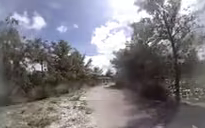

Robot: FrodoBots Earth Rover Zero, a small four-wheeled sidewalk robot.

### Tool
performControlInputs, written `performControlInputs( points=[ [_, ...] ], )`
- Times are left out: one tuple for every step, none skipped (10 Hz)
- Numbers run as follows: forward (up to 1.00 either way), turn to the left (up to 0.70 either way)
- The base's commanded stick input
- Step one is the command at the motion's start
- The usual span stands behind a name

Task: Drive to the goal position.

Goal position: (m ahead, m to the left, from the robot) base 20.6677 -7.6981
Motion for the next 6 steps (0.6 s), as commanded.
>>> performControlInputs(
  points=[
    [0.70, 0.00],
    [0.70, 0.00],
    [0.70, 0.00],
    [0.70, 0.12],
    [0.70, 0.35],
    [0.70, 0.35]
  ],
)
